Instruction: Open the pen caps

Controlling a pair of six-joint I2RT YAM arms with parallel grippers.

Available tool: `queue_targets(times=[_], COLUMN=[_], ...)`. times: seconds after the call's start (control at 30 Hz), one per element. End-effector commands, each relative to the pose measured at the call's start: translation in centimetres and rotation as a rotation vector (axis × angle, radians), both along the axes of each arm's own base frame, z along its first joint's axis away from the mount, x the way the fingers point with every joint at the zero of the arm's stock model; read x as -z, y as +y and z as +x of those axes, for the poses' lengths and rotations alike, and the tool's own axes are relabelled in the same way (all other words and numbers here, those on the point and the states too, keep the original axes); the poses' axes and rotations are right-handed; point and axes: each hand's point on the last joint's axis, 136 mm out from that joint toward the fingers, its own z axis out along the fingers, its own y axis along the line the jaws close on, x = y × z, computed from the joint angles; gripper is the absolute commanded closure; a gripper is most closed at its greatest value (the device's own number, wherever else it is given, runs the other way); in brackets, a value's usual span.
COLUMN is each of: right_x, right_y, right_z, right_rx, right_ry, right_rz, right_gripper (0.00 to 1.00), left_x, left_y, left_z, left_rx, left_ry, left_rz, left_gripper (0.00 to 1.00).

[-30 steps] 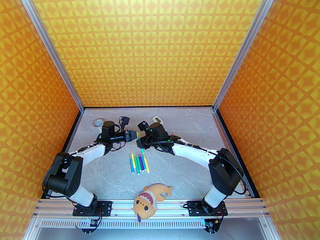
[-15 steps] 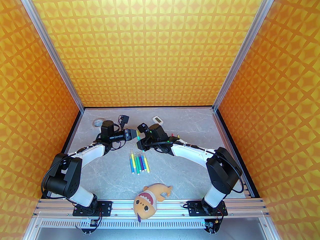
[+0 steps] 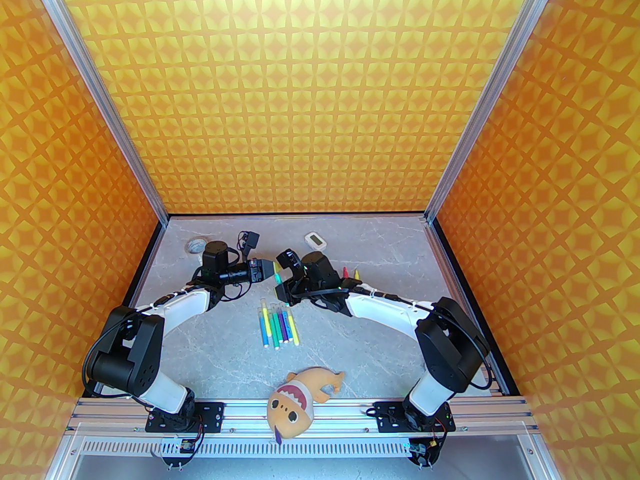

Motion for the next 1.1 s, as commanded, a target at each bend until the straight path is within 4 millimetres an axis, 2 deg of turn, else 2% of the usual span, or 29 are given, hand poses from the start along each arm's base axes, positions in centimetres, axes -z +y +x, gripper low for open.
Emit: queue_targets(times=[0.0,0.13,0.33,0.5,0.57,0.67,0.83,1.07], right_x=[4.3,5.2,5.4,5.0,5.1,5.2,4.9,4.1], right_y=[-2.3,-3.1,-3.6,-4.3,-5.2,-7.7,-13.2,-19.2], right_z=[-3.4,-4.3,-4.6,-3.7,-2.8,-0.9,2.8,6.3], right_rx=[-0.039,-0.042,-0.029,0.028,0.081,0.185,0.384,0.566], right_ry=[0.134,0.155,0.158,0.126,0.110,0.104,0.103,0.076], right_rz=[-0.101,-0.122,-0.135,-0.154,-0.189,-0.239,-0.301,-0.407], right_gripper=[1.00,1.00,1.00,1.00,1.00,1.00,1.00,1.00], left_x=[-2.3,-2.5,-2.9,-2.7,-2.1,-0.6,2.4,5.9], left_y=[3.3,4.6,5.6,6.9,7.8,9.7,13.5,18.4], left_z=[3.6,4.7,5.2,5.2,5.2,4.9,3.8,2.7], left_rx=[-0.170,-0.227,-0.258,-0.286,-0.311,-0.379,-0.485,-0.583], left_ry=[-0.059,-0.048,-0.049,-0.040,-0.026,-0.001,0.069,0.218], left_rz=[-0.018,-0.013,-0.011,0.034,0.093,0.250,0.534,0.732], left_gripper=[1.00,1.00,1.00,1.00,1.00,1.00,1.00,1.00])
